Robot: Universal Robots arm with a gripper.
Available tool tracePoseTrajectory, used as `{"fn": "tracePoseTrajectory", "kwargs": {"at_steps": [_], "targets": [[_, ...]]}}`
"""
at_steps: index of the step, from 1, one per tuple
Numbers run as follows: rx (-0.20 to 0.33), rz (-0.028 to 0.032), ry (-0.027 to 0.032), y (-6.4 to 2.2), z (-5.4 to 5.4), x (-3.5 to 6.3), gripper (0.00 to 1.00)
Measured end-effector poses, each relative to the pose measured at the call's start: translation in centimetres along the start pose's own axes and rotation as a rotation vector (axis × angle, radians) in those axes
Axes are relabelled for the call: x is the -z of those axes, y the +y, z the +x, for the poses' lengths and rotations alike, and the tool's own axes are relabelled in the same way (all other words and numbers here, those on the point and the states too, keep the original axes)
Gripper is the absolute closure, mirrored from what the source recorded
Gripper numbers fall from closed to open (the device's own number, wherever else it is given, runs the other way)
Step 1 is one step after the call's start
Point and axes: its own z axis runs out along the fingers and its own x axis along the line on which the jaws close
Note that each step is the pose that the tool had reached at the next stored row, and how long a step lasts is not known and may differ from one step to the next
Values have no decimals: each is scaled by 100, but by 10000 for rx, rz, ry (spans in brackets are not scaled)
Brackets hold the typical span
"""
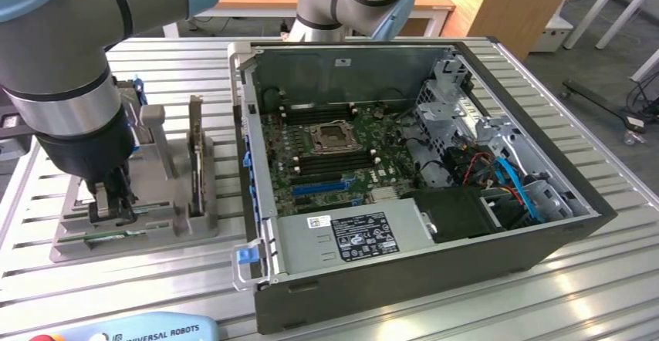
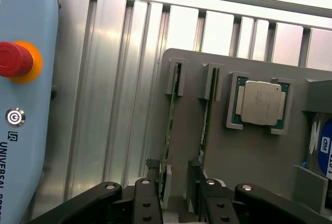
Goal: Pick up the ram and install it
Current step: 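Pick up the ram and move it above insertion slot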
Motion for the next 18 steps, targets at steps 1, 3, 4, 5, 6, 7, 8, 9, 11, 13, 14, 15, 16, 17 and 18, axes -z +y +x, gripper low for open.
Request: {"fn": "tracePoseTrajectory", "kwargs": {"at_steps": [1, 3, 4, 5, 6, 7, 8, 9, 11, 13, 14, 15, 16, 17, 18], "targets": [[0, 2, -1, -1, 0, -6, 64], [0, -1, 1, -1, 0, -16, 64], [0, -2, 1, -1, 0, -22, 64], [-1, -2, 1, -1, 0, -26, 64], [-3, -3, 2, -1, 1, -30, 64], [-5, -3, 2, -1, 1, -33, 64], [-8, -3, 1, -1, 1, -35, 64], [-9, -3, 1, -1, 1, -36, 64], [-11, -2, 1, -1, 1, -37, 64], [-12, -2, 0, -1, 1, -37, 64], [-17, -2, 1, -1, 1, -37, 64], [-20, -2, 0, -1, 1, -37, 64], [-24, -2, 0, -1, 1, -37, 64], [-30, -2, 0, -1, 0, -37, 64], [-35, -2, 0, -1, 0, -37, 64]]}}
